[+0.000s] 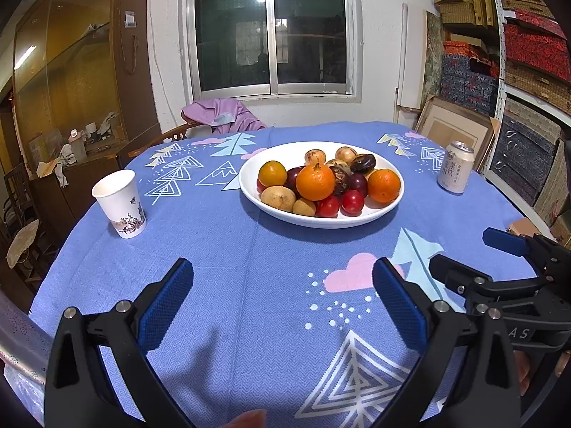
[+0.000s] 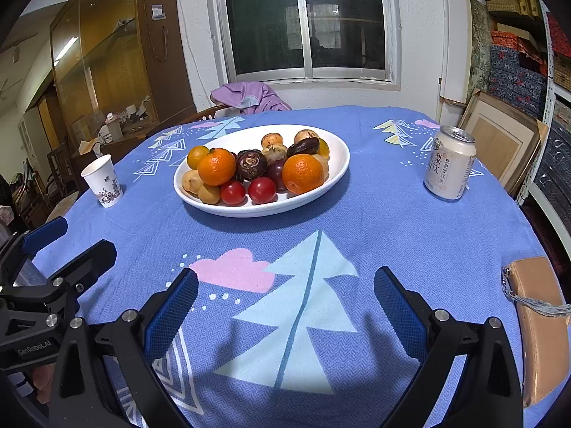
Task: Organize fruits
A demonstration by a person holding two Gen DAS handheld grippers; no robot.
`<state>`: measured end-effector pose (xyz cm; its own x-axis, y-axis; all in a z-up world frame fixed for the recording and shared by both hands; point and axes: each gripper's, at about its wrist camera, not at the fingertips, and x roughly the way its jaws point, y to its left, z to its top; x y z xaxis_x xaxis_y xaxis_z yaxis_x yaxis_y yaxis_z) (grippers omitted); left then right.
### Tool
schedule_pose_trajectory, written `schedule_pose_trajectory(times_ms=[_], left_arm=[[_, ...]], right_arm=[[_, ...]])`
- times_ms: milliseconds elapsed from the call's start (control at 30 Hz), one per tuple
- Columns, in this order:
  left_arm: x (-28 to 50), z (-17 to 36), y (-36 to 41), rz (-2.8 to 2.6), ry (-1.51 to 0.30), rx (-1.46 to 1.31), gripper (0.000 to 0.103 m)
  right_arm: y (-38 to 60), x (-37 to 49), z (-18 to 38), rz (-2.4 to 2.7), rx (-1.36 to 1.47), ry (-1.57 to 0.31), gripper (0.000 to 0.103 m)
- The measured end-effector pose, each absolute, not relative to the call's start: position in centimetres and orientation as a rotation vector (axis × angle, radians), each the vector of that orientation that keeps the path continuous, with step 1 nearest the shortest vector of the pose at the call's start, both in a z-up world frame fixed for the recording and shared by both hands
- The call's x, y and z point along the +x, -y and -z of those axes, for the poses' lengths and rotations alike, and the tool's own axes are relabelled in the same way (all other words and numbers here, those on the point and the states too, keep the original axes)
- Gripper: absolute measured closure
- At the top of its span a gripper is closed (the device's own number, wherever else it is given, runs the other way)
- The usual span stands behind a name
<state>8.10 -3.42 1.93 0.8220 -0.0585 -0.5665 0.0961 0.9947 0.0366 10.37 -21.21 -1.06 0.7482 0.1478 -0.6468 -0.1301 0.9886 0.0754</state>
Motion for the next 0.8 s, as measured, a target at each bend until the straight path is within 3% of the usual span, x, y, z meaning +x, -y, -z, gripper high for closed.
schedule_pose_trajectory(times_ms=[800], left_arm=[[8.1, -1.7, 3.38, 0.079, -0.605, 0.067, 0.005]], right_arm=[[21.21, 10.38, 1.04, -0.151, 0.024, -0.71, 0.003]])
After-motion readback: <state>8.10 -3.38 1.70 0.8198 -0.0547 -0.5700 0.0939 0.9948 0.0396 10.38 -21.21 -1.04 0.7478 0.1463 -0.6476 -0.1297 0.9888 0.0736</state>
